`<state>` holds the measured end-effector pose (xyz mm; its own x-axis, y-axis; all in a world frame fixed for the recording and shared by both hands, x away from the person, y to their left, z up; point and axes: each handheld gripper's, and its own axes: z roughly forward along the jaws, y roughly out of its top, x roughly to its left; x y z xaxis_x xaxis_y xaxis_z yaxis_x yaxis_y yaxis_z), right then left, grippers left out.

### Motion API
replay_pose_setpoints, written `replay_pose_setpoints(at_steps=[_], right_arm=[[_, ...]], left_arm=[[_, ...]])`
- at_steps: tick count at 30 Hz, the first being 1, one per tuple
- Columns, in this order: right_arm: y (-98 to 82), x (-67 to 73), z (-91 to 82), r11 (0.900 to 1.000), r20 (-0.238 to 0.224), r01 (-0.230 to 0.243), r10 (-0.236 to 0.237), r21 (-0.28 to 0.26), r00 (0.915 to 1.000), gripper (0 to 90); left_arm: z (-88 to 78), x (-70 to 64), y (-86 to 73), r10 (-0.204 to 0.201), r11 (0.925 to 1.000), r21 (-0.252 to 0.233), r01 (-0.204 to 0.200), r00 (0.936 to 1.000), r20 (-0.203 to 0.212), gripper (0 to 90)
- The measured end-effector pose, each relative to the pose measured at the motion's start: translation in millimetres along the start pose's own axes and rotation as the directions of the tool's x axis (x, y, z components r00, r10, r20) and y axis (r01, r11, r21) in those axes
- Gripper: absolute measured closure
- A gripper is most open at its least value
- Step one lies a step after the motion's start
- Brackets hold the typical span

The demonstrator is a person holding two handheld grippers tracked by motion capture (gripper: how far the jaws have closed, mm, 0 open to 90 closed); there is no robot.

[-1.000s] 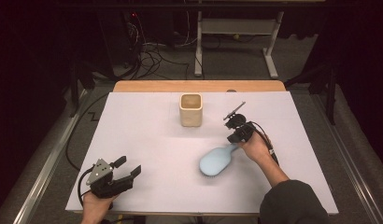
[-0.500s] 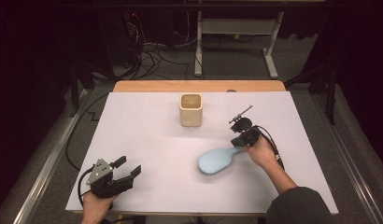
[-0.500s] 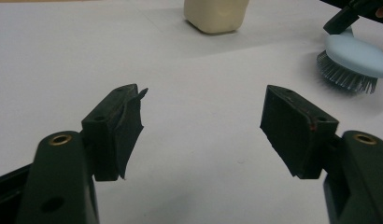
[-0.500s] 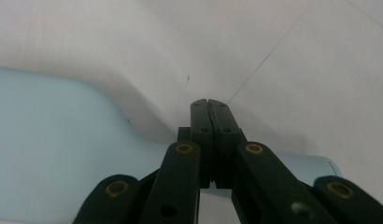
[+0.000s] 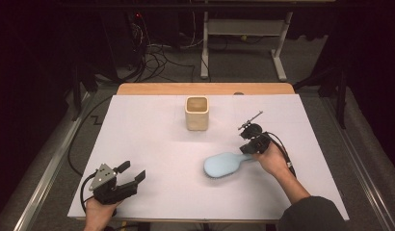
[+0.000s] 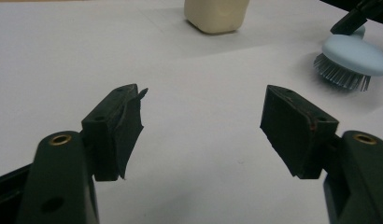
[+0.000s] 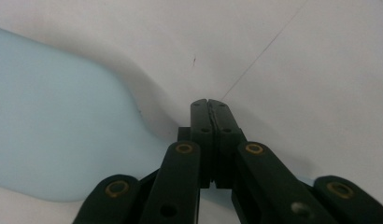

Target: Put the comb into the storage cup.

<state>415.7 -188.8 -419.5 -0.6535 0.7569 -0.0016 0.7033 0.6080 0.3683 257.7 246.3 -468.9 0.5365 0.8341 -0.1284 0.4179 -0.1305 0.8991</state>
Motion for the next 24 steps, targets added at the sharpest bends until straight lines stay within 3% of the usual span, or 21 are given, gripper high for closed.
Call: replay_pose_setpoints(at_steps=[24], right_arm=[[-22.7, 9.0, -5.6, 1.000, -0.035, 0.023, -0.023, 0.002, 0.9991, 90.0]], left_arm=[[0.1, -0.5, 0.1, 0.001, 1.0000, 0.001, -0.001, 1.0000, -0.004, 29.9]])
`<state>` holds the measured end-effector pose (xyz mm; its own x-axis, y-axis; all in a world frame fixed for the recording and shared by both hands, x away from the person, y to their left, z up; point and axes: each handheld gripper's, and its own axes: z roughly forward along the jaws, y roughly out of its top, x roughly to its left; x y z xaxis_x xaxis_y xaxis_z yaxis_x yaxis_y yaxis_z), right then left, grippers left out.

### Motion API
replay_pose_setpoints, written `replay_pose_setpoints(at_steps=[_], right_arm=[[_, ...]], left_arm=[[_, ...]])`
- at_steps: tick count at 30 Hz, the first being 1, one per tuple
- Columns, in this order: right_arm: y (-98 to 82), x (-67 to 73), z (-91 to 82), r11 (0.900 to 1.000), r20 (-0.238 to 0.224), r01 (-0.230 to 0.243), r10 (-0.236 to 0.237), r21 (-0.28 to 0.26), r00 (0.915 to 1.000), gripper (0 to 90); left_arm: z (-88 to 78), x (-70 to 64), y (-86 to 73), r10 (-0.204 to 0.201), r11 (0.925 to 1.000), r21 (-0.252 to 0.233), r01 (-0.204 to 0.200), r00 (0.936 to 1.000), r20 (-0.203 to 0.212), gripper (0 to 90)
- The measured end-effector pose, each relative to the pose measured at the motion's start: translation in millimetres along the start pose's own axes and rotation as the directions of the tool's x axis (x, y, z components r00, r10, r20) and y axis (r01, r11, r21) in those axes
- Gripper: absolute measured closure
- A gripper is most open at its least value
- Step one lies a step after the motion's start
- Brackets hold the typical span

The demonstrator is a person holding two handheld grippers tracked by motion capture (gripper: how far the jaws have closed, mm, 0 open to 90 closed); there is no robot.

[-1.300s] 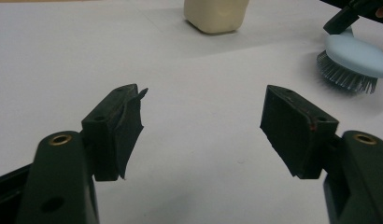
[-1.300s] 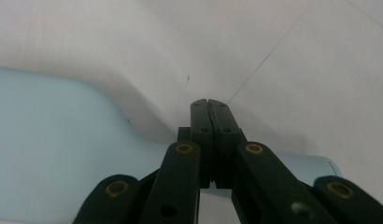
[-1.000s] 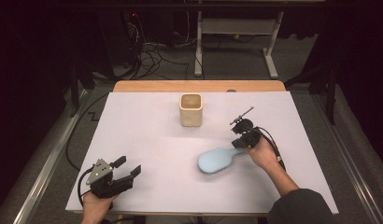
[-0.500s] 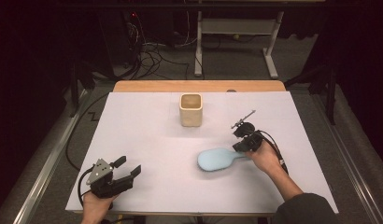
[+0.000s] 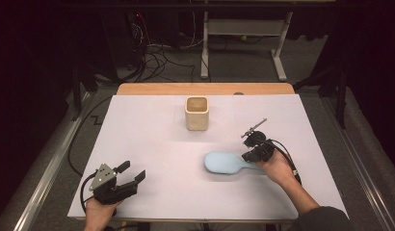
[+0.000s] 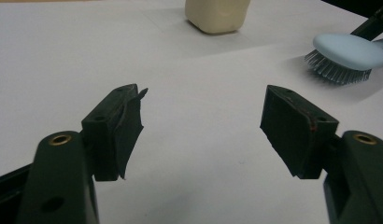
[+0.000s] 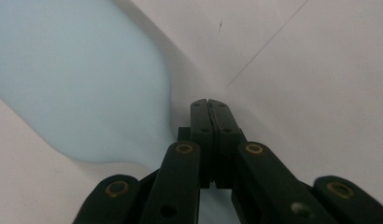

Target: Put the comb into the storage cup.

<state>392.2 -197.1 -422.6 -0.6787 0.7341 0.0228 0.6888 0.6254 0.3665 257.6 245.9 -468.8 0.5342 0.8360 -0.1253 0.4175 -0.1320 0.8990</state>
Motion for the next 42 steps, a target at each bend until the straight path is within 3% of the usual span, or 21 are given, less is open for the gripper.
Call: replay_pose_setpoints(at_steps=[19, 42], right_arm=[[-21.3, 13.5, -5.4, 1.000, -0.037, 0.012, -0.013, -0.029, 0.9992, 90.0], [-41.5, 28.1, -13.3, 0.997, -0.042, -0.001, -0.002, -0.071, 0.9991, 89.8]], left_arm=[[0.1, 0.3, 0.0, -0.002, 1.0000, 0.001, 0.002, 1.0000, -0.004, 29.9], [-0.7, 0.2, 0.1, -0.006, 1.0000, -0.006, 0.006, 0.9999, -0.009, 29.9]])
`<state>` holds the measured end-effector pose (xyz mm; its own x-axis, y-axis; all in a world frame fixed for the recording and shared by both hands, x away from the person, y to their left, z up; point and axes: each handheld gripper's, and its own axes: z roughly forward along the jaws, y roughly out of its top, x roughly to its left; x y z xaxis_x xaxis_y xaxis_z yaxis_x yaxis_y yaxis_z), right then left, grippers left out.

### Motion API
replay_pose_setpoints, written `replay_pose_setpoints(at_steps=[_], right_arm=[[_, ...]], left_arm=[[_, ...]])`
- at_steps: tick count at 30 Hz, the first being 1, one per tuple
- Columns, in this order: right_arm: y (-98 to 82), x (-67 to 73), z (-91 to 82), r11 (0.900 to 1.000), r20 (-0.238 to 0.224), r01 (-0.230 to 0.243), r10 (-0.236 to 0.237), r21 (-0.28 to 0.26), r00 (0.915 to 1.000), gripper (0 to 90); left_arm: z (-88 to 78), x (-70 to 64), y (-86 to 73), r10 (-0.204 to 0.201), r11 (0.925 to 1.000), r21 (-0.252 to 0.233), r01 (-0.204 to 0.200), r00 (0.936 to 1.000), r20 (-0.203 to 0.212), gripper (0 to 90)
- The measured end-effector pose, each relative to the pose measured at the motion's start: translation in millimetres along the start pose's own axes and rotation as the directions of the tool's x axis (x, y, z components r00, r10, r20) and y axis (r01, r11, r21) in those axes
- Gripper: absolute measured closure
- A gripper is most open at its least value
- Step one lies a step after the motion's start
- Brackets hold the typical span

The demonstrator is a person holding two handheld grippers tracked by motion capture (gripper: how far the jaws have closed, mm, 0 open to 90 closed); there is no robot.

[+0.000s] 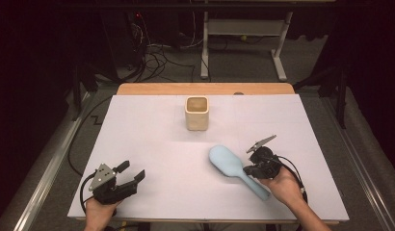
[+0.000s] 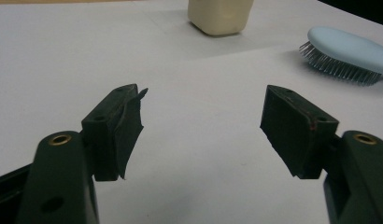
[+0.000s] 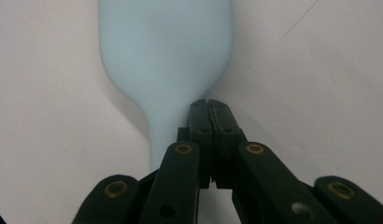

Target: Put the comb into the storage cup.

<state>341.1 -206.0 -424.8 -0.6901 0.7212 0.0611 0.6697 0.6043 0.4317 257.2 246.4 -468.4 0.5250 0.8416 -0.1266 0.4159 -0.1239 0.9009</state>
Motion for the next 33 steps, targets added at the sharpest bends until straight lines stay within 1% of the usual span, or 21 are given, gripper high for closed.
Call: replay_pose_setpoints(at_steps=[4, 5, 8, 11, 12, 15, 16, 17, 20, 22, 26, 27, 28, 29, 33], right_arm=[[-1.6, 1.1, -0.9, 1.000, -0.004, 0.000, 0.000, -0.006, 1.0000, 89.7], [-2.1, 2.1, -1.3, 1.000, -0.003, -0.009, 0.009, -0.006, 1.0000, 89.8], [-2.9, 3.2, -1.6, 1.000, -0.003, 0.001, -0.001, -0.010, 1.0000, 89.8], [-3.7, 5.5, -2.2, 1.000, -0.001, -0.009, 0.009, -0.008, 1.0000, 89.8], [-3.9, 5.4, -2.1, 1.000, -0.001, 0.000, 0.000, -0.012, 1.0000, 89.8], [-4.9, 7.2, -3.0, 1.000, -0.005, -0.002, 0.002, -0.013, 1.0000, 89.7], [-5.3, 8.5, -3.6, 1.000, -0.004, -0.011, 0.011, -0.009, 0.9999, 89.5], [-5.9, 9.1, -3.9, 1.000, -0.004, -0.001, 0.001, -0.016, 1.0000, 89.2], [-6.9, 10.3, -4.0, 1.000, -0.004, 0.001, -0.001, -0.021, 1.0000, 89.2], [-7.2, 11.8, -4.5, 1.000, -0.001, -0.006, 0.006, -0.019, 1.0000, 88.7], [-8.3, 12.3, -5.6, 1.000, 0.011, -0.012, 0.012, -0.026, 0.9999, 86.6], [-8.9, 13.3, -6.6, 0.999, 0.011, -0.025, 0.025, -0.027, 0.9996, 85.6], [-9.4, 12.9, -7.4, 0.999, 0.012, -0.016, 0.017, -0.038, 0.9998, 83.4], [-9.8, 13.2, -9.0, 0.999, 0.017, -0.020, 0.021, -0.046, 0.9996, 81.3], [-10.9, 15.2, -14.2, 0.997, 0.013, -0.038, 0.039, -0.072, 0.9992, 75.2]], left_arm=[[-0.2, 0.0, 0.1, -0.001, 1.0000, -0.001, 0.001, 1.0000, 0.000, 29.9], [-0.2, 0.0, 0.1, -0.001, 1.0000, -0.002, 0.001, 1.0000, 0.000, 29.9], [-0.5, -0.1, 0.2, 0.001, 1.0000, -0.003, -0.001, 1.0000, 0.000, 29.9], [-0.6, -0.1, 0.2, 0.002, 1.0000, -0.004, -0.002, 1.0000, 0.001, 29.9], [-0.6, 0.0, 0.2, 0.001, 1.0000, -0.004, -0.001, 1.0000, 0.000, 29.9], [-0.5, -0.2, 0.3, 0.001, 1.0000, -0.004, -0.001, 1.0000, 0.000, 29.9], [-0.5, -0.3, 0.3, 0.003, 1.0000, -0.003, -0.003, 1.0000, -0.001, 29.9], [-0.5, -0.4, 0.3, 0.004, 1.0000, -0.003, -0.004, 1.0000, -0.001, 29.9], [-0.7, 0.0, 0.3, 0.002, 1.0000, -0.004, -0.002, 1.0000, 0.000, 29.9], [-0.6, 0.0, 0.3, 0.001, 1.0000, -0.004, -0.001, 1.0000, 0.000, 29.9], [-1.0, 0.0, 0.3, 0.001, 1.0000, -0.006, -0.001, 1.0000, -0.001, 29.9], [-1.0, 0.1, 0.3, -0.001, 1.0000, -0.007, 0.001, 1.0000, -0.002, 29.9], [-1.1, 0.2, 0.3, -0.001, 1.0000, -0.007, 0.001, 1.0000, -0.001, 29.9], [-1.2, 0.2, 0.4, -0.001, 1.0000, -0.007, 0.001, 1.0000, -0.001, 29.9], [-1.0, -0.1, 0.4, -0.001, 1.0000, -0.008, 0.001, 1.0000, -0.001, 29.9]])
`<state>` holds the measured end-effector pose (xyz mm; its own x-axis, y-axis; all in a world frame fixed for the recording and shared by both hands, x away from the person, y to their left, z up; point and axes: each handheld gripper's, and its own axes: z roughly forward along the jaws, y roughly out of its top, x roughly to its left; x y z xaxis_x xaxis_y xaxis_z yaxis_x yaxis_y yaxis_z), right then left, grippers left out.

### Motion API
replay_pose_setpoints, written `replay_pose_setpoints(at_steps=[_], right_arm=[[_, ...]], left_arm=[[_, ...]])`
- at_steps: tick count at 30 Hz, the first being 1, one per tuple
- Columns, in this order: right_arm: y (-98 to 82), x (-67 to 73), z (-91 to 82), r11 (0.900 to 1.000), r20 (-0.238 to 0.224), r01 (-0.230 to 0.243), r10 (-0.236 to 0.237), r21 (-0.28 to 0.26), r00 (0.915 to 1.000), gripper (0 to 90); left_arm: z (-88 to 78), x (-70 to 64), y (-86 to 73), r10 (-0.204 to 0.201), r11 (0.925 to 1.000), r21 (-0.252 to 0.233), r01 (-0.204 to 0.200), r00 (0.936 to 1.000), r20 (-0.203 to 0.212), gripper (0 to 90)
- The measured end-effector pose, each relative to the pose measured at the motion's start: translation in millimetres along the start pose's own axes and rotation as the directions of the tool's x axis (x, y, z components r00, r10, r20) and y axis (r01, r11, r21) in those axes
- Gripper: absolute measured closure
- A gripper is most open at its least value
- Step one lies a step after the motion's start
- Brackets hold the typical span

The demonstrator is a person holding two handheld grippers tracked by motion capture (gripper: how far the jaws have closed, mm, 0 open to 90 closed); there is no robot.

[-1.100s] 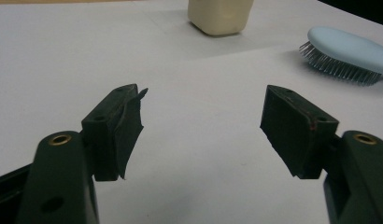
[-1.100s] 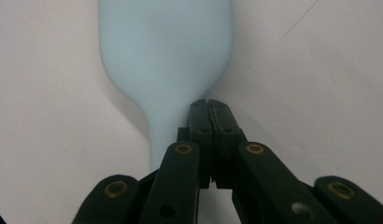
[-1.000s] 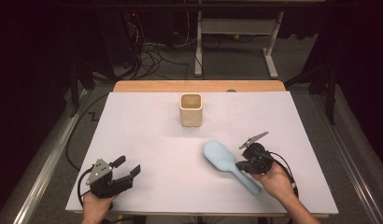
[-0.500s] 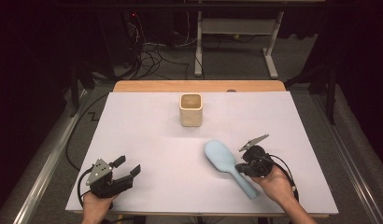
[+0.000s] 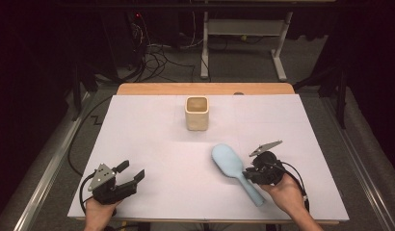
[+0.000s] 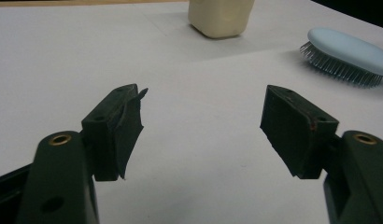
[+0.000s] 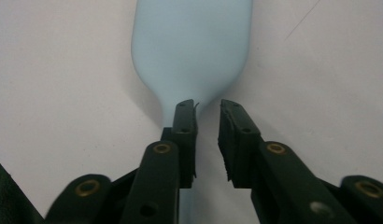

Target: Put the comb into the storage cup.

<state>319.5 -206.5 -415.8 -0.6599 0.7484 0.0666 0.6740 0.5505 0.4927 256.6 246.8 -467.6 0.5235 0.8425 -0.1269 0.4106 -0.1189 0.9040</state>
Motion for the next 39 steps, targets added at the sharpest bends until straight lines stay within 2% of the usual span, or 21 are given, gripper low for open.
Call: replay_pose_setpoints(at_steps=[6, 8, 14, 17, 19, 25, 31, 37, 39], right_arm=[[1.2, 9.0, -1.6, 1.000, -0.008, 0.003, -0.003, 0.002, 1.0000, 66.6], [2.1, 14.0, 0.3, 1.000, 0.003, 0.008, -0.008, 0.001, 1.0000, 60.2], [4.1, 20.3, 5.1, 1.000, 0.019, 0.010, -0.010, 0.015, 0.9998, 55.0], [5.3, 22.2, 10.6, 0.999, 0.015, 0.000, 0.000, 0.045, 0.9999, 53.3], [5.7, 23.6, 12.0, 0.999, 0.035, 0.000, -0.002, 0.055, 0.9994, 53.2], [4.9, 23.5, 18.0, 0.996, 0.055, -0.017, 0.012, 0.084, 0.9984, 50.6], [5.1, 23.9, 25.6, 0.994, 0.052, -0.028, 0.023, 0.103, 0.9984, 50.6], [7.2, 25.5, 30.0, 0.993, 0.051, -0.028, 0.022, 0.112, 0.9984, 53.8], [8.2, 25.7, 31.7, 0.992, 0.062, -0.031, 0.023, 0.120, 0.9978, 58.3]], left_arm=[[-0.3, 0.1, 0.1, 0.001, 1.0000, 0.000, -0.001, 1.0000, -0.002, 29.9], [-0.4, 0.0, 0.0, 0.002, 1.0000, 0.000, -0.002, 1.0000, -0.003, 29.9], [-0.5, 0.1, 0.1, 0.002, 1.0000, -0.001, -0.002, 1.0000, -0.004, 29.9], [-0.6, 0.1, 0.2, 0.002, 1.0000, -0.002, -0.002, 1.0000, -0.003, 29.9], [-0.6, 0.2, 0.1, 0.002, 1.0000, -0.002, -0.002, 1.0000, -0.003, 29.8], [-0.6, 0.2, 0.3, 0.001, 1.0000, -0.003, -0.001, 1.0000, -0.004, 29.9], [-0.8, 0.3, 0.2, -0.001, 1.0000, -0.005, 0.001, 1.0000, -0.004, 29.8], [-1.2, 0.3, 0.4, -0.001, 1.0000, -0.008, 0.001, 1.0000, -0.006, 29.8], [-1.2, 0.3, 0.4, -0.002, 0.9999, -0.011, 0.002, 1.0000, -0.007, 29.8]])
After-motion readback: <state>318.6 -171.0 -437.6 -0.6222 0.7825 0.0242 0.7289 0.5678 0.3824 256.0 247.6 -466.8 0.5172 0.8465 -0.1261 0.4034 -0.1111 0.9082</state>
